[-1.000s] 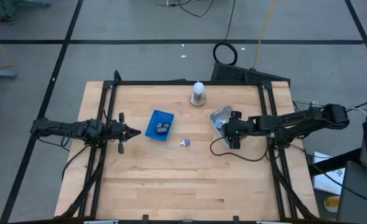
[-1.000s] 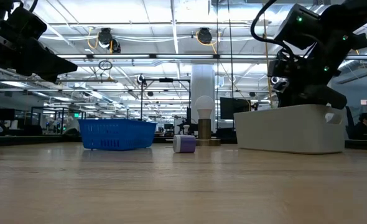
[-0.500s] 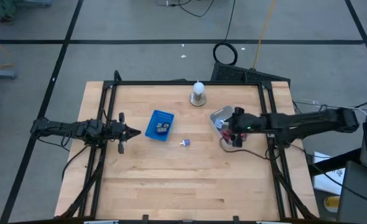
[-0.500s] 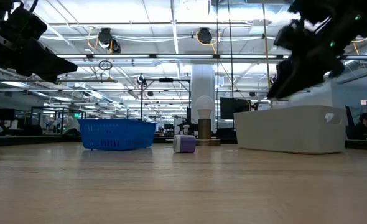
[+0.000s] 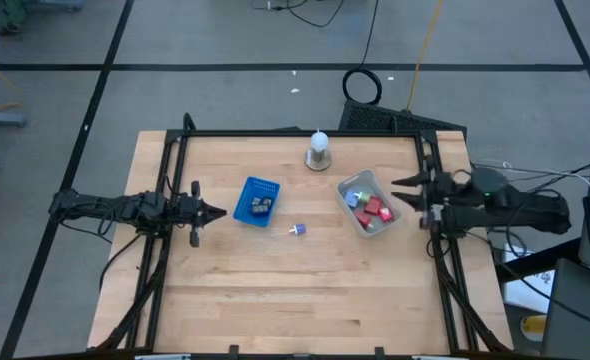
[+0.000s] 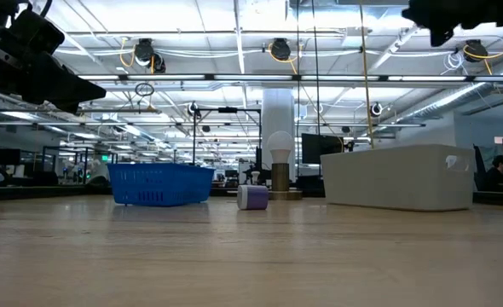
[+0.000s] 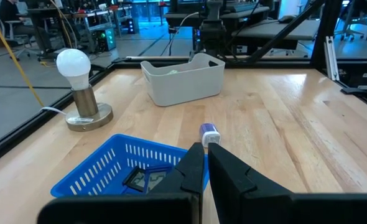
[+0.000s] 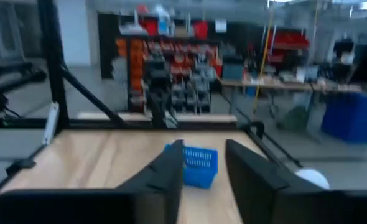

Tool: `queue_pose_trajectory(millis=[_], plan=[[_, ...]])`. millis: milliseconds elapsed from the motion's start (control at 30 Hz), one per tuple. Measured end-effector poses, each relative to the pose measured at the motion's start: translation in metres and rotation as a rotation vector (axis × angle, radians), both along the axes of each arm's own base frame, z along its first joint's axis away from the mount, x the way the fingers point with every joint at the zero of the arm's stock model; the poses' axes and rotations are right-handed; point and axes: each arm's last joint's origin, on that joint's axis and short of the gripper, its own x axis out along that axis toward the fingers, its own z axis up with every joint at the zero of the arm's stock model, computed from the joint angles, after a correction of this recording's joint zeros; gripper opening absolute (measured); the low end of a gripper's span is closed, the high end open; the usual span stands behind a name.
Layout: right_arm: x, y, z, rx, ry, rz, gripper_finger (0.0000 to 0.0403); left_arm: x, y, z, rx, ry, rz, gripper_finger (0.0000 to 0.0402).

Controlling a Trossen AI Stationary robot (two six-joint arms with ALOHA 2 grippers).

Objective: Pick & Place Office items
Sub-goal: Put the blue charger into the gray bin

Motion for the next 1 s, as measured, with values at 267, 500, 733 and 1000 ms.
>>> queue_pose_trajectory(millis=[267,500,733,1000], plan=[[-0.021,0.001,-0.034,-0.01,-0.119,0.011,0.0006,0.0,0.0,0.0,0.001,-0.001,0.0,0.0026],[-0.005,0.001,-0.062,-0.014,-0.053,0.035,0.0017,0.0,0.0,0.0,-0.005,0.001,-0.001,0.0026],[0.003,0.001,-0.084,-0.013,-0.027,0.055,0.0002,0.0,0.0,0.0,-0.013,0.002,-0.001,0.0026],[0.009,0.001,-0.103,0.009,-0.016,0.062,0.0002,0.0,0.0,0.0,-0.027,0.001,0.001,0.0026]])
